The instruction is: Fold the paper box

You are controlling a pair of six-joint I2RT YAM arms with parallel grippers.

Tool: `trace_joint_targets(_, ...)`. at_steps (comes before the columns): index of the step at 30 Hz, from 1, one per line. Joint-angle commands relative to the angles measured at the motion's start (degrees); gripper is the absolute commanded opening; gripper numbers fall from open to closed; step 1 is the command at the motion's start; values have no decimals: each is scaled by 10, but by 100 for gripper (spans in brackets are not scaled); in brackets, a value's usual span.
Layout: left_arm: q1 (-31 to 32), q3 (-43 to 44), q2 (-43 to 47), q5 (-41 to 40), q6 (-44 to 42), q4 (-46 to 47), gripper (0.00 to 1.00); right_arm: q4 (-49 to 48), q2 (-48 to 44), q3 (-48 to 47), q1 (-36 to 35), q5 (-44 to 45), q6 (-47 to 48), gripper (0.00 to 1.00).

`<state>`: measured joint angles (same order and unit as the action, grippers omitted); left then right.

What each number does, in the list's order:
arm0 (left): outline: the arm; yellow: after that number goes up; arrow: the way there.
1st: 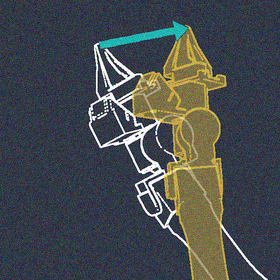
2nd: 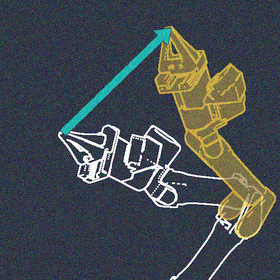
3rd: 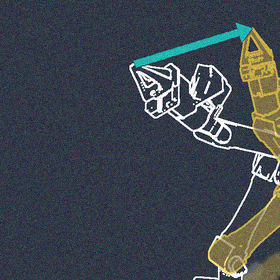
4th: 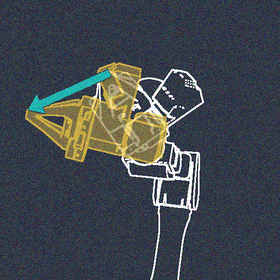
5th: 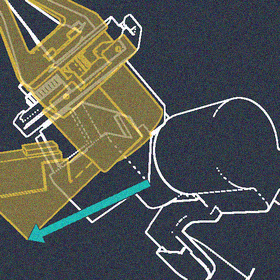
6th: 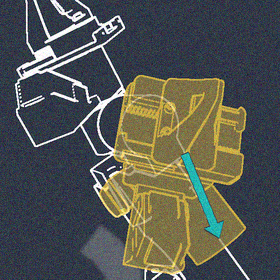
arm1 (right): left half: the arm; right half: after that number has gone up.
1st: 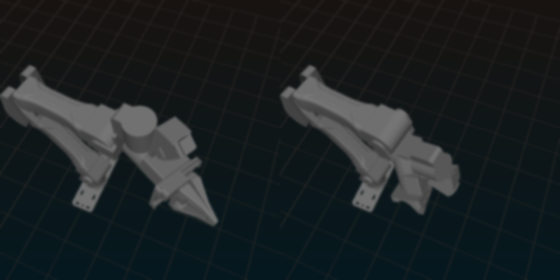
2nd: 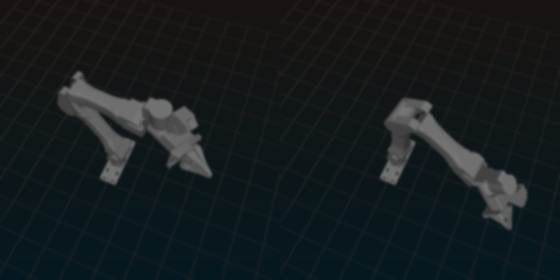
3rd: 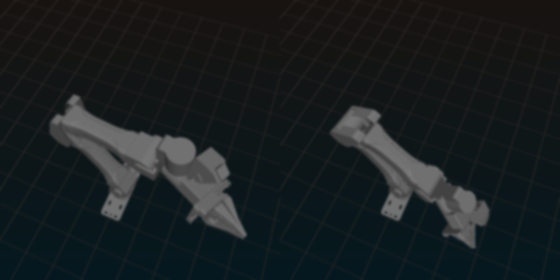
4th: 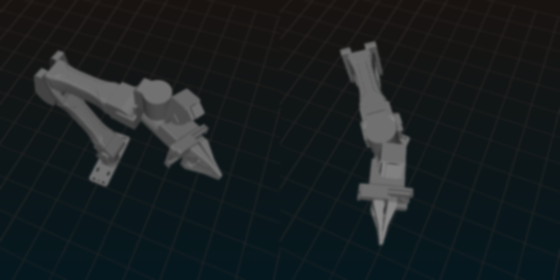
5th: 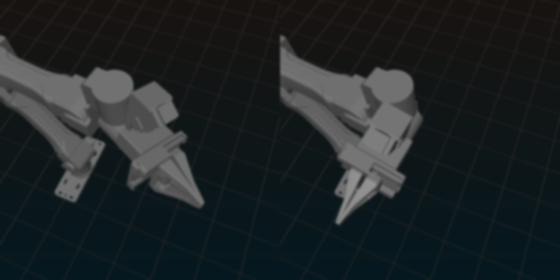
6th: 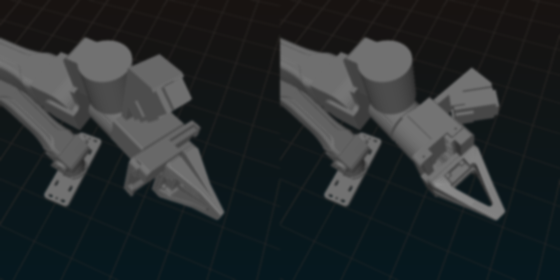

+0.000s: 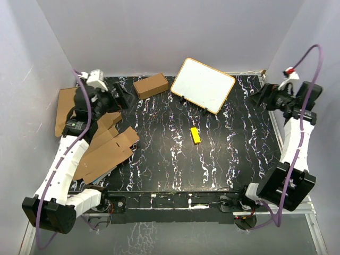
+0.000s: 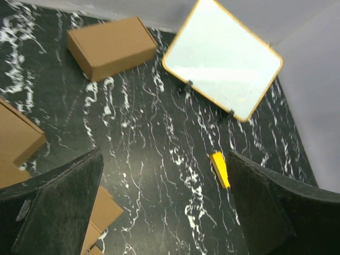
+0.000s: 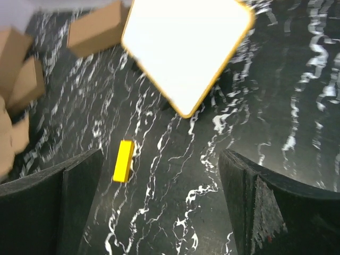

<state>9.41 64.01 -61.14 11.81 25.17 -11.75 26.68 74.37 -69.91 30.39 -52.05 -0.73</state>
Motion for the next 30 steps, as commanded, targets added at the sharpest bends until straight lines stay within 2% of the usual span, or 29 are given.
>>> trace_joint_targets(1, 109, 19, -30, -105, -67, -41, 97, -12, -40, 35, -104, 2, 130, 99)
trace_joint_targets(3, 173, 33, -63, -199, -95, -80, 97, -2, -43, 60, -151, 2, 193, 99)
trace_joint_targets(6, 243, 49, -122, -302, -120, -142, 97, 9, -37, 106, -192, -46, 264, 99)
trace_joint_targets(10, 297, 41, -194, -395, -130, -184, 96, -46, -26, 183, -213, -97, 274, 98)
trace_joint_targets(12, 311, 29, -225, -438, -124, -190, 94, -76, -15, 216, -215, -109, 266, 98)
trace_joint_targets(16, 322, -9, -295, -521, -120, -163, 93, -40, 5, 210, -216, -95, 311, 98)
trace_joint_targets(19, 324, -15, -351, -553, -122, -133, 87, -34, 15, 204, -216, -105, 311, 99)
trace_joint_targets(26, 351, 47, -443, -713, -16, -263, 81, -35, 11, 210, -215, -104, 311, 99)
trace_joint_targets(30, 367, 30, -450, -728, 72, -309, 79, -32, 16, 208, -215, -106, 311, 98)
